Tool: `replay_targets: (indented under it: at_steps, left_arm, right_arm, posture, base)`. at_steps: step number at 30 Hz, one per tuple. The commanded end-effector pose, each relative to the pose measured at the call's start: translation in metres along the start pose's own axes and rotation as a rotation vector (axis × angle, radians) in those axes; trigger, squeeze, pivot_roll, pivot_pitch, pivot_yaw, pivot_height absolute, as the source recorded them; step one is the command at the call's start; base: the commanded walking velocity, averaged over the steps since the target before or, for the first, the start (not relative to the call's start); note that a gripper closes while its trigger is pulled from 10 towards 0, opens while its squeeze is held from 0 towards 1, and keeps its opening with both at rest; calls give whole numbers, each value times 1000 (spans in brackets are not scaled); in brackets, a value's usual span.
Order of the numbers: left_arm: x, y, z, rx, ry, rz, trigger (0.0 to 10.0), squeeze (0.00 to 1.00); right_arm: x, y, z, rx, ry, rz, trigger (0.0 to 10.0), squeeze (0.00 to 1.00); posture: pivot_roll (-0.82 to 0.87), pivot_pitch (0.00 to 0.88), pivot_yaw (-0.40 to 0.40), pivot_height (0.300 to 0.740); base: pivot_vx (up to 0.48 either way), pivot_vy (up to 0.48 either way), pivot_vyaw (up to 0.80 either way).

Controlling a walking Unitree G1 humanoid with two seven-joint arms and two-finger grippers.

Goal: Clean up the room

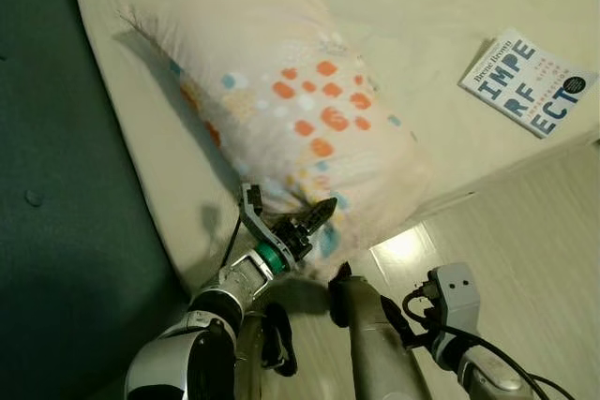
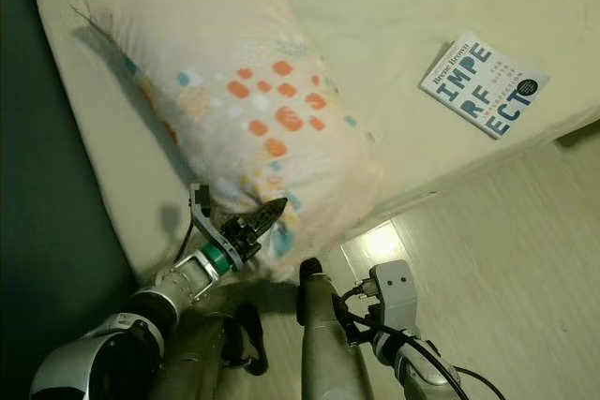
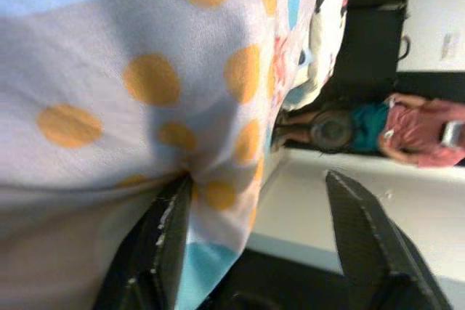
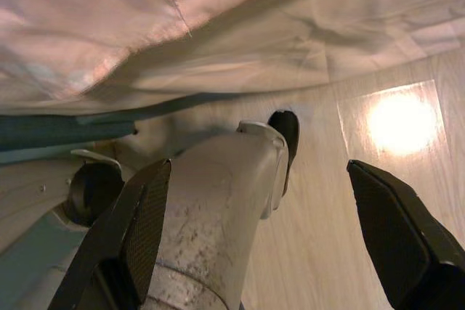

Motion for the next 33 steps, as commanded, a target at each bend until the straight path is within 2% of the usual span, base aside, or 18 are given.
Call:
replay_targets:
  at_steps: [1,5,8,11,15,18,21,25,28,29,32,33]
  left_arm:
    - [-48,0,5,4,-87,-62,0,0]
    - [-46,-5,8,70,-76,-3,0,0]
    - [-46,-6,10,90,-68,2,0,0]
    - [-51,0,17,86,-47,-30,0,0]
    - [-54,3,19,84,-45,-37,0,0]
    - [-68,17,31,74,-15,-114,0,0]
    - [-77,25,37,65,-8,-161,0,0]
    - [-83,29,40,66,-10,-173,0,0]
    - [-75,33,45,67,-1,-127,0,0]
    - [-59,33,47,76,29,-82,0,0]
    - [-51,33,47,80,45,-68,0,0]
    - [-34,32,47,90,77,-40,0,0]
  right_arm:
    - [-18,0,-7,-13,-56,34,10000,0]
    - [-18,1,-7,-18,-57,30,10000,0]
    - [-18,2,-6,-21,-58,31,10000,0]
    - [-17,2,-5,-23,-55,34,10000,0]
    - [-17,2,-5,-24,-56,33,10000,0]
    - [-16,3,-4,-26,-55,31,10000,0]
    - [-15,4,-4,-28,-54,31,10000,0]
    - [-15,4,-2,-30,-52,32,10000,0]
    - [-12,5,0,-34,-46,31,10000,0]
    - [-11,6,2,-34,-42,30,10000,0]
    - [-10,6,3,-34,-39,30,10000,0]
    - [-9,6,4,-35,-37,30,10000,0]
  posture:
    - [-366,499,118,695]
    - [-356,493,124,695]
    - [-355,491,127,695]
    - [-352,487,128,695]
    - [-352,487,128,695]
    - [-349,484,129,695]
    - [-349,481,131,695]
    - [-349,478,132,695]
    - [-345,468,133,695]
    - [-342,461,136,695]
    - [-342,461,136,695]
    - [-338,455,136,695]
  base:
    - [0,0,0]
    - [0,0,0]
    - [0,0,0]
    - [0,0,0]
    - [0,0,0]
    - [0,0,0]
    - [0,0,0]
    - [0,0,0]
    - [0,0,0]
    - [0,0,0]
    - [0,0,0]
    - [0,0,0]
Point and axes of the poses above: a point about 5 cm out from each wrist's last joint towards the gripper, its own z axis pointing out of the wrist towards the gripper, its own x axis along the axis of the wrist's last joint, y = z × x, the point moved 6 cm from there along z, pointing out of the wrist towards the gripper, and after that the axes turned 8 degrees about -z, right-handed, at the moved point
